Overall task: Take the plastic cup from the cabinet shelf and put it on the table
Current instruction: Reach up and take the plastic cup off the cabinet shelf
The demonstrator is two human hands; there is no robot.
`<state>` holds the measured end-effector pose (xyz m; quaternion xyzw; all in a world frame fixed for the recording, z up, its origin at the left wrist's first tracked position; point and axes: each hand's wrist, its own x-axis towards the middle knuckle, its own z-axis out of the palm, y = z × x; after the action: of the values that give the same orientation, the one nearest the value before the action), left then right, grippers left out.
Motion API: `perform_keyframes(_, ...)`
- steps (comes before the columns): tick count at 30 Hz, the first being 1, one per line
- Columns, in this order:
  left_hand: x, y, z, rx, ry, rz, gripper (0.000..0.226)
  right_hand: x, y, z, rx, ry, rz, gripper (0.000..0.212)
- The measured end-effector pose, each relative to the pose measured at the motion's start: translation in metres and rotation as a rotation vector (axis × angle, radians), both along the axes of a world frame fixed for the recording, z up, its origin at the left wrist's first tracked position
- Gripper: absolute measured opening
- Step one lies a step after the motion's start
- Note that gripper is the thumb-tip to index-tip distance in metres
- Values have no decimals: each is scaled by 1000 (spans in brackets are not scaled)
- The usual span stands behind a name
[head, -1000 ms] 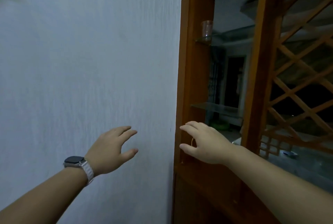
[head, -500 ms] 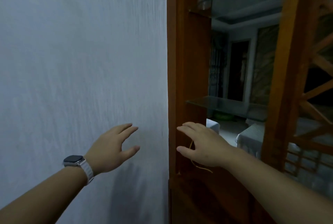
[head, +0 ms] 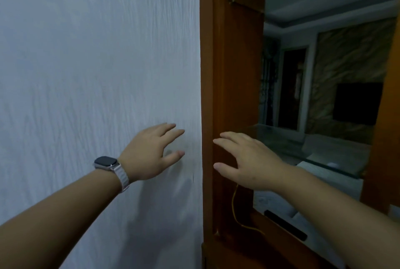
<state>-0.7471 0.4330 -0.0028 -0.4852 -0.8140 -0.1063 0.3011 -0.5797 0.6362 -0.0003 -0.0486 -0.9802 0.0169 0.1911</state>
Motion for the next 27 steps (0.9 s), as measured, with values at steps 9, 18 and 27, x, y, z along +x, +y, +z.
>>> perform_keyframes(9, -35, 40, 52, 2, 180, -73, 61, -15, 8, 59, 129, 103, -95, 68)
perform_keyframes(18, -47, 70, 135, 105, 378, -202, 60, -6, 13, 132, 337, 221, -219, 65)
perform_keyframes(27, -48, 95, 219, 257, 502, -264, 61, 13, 7, 201, 508, 340, -320, 65)
